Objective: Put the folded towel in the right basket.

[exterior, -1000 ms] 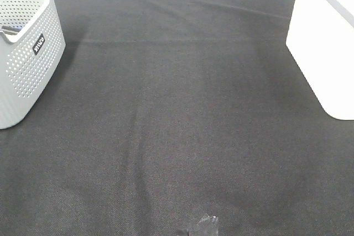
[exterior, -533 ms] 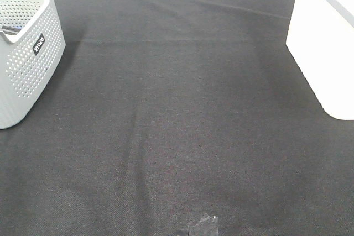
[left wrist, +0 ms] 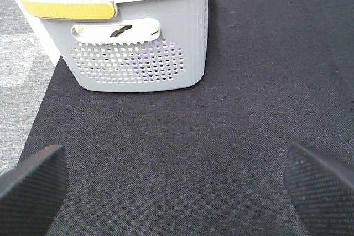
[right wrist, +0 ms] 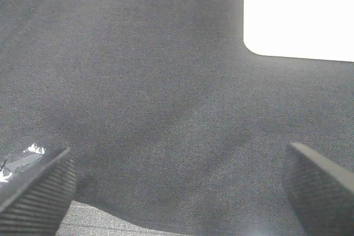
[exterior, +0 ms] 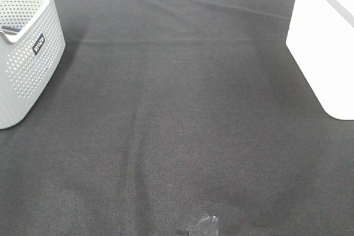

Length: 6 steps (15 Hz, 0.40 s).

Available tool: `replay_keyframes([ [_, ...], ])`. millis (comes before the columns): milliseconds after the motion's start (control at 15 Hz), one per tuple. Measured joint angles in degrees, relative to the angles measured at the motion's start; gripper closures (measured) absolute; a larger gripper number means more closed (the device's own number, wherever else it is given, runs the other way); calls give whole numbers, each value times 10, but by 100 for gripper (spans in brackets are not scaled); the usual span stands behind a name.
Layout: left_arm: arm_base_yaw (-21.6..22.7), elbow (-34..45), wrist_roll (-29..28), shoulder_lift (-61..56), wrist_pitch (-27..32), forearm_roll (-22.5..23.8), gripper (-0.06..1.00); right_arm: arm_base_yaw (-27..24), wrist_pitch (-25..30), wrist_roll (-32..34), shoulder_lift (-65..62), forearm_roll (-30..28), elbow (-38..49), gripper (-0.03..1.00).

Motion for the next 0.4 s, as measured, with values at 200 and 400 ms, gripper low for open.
replay_keyframes([
  [200,0,0,0,0,0,0,-5,0,0,0,0,4,0,-1],
  [400,0,0,0,0,0,0,-5,0,0,0,0,4,0,-1],
])
